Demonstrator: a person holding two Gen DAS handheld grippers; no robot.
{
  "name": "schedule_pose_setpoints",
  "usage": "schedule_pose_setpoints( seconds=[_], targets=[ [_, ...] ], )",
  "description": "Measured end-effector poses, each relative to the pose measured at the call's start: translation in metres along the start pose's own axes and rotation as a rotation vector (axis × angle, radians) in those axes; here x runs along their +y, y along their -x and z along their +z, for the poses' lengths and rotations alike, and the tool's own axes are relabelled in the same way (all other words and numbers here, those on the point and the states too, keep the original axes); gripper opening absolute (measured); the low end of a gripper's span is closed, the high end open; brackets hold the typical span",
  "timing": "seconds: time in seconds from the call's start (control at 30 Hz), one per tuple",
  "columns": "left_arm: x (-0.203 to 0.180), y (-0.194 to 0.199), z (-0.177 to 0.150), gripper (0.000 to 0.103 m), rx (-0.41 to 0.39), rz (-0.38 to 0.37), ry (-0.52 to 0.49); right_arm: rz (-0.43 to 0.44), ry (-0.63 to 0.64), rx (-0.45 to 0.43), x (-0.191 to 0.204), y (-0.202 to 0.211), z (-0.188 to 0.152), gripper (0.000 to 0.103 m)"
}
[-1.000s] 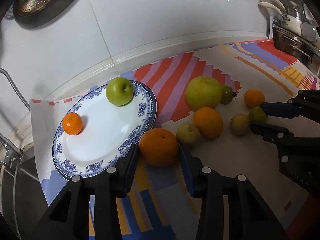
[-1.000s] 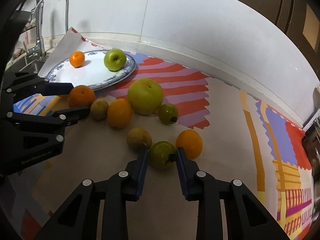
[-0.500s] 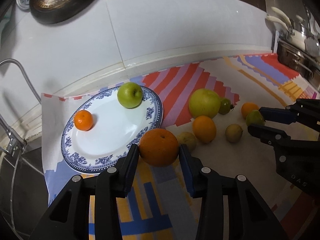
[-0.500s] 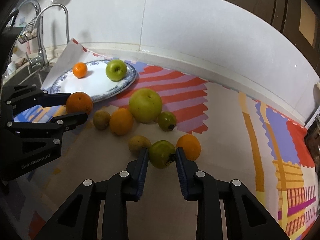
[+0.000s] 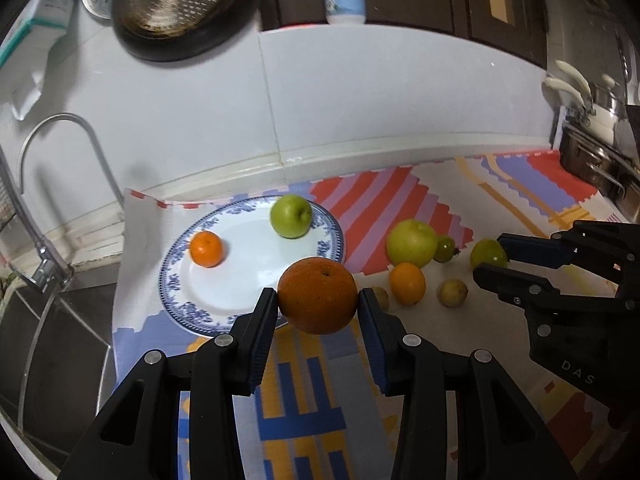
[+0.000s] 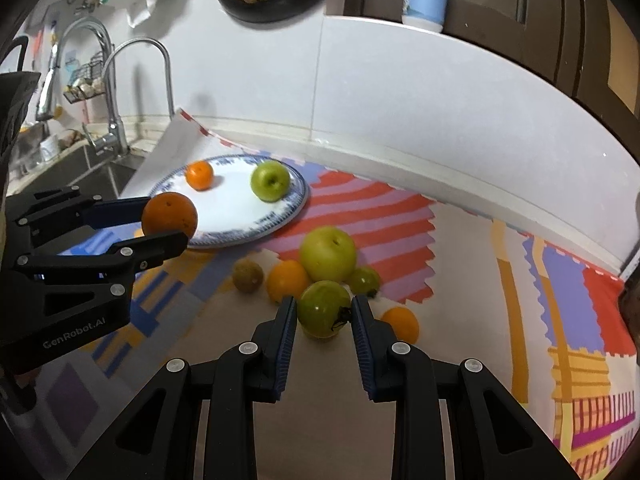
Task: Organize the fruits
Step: 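Carry the orange with the left gripper while the right gripper carries the lime to the plate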
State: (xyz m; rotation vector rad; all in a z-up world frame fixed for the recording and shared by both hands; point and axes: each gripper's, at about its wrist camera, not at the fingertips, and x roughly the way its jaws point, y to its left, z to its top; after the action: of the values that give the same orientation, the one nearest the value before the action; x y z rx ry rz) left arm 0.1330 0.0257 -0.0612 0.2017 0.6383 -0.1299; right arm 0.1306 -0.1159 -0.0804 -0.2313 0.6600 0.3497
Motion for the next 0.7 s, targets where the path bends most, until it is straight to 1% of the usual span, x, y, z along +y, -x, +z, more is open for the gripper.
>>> schedule_pose_setpoints(
  seconds=[0.13,0.33,0.53,0.7],
  targets=[
    [0.008,0.006,0.0,0.041,-0.007,0.025,0.026,0.038,0.003,-0.015,0.005,0.002,0.008,0.029],
    [0.023,0.005,0.001,0.041,-0.007,0.05,0.056,0.112,-0.004,-0.02,0.013,-0.008,0.023,0.029],
    [0.04,-0.005,0.009,0.041,-0.008,0.069,0.078,0.152,0.021,-0.019,0.025,-0.028,0.042,0.029],
    [0.058,-0.021,0.015,0.041,0.015,0.083,0.109,0.181,0.042,-0.03,0.035,-0.045,0.06,0.029]
  ],
)
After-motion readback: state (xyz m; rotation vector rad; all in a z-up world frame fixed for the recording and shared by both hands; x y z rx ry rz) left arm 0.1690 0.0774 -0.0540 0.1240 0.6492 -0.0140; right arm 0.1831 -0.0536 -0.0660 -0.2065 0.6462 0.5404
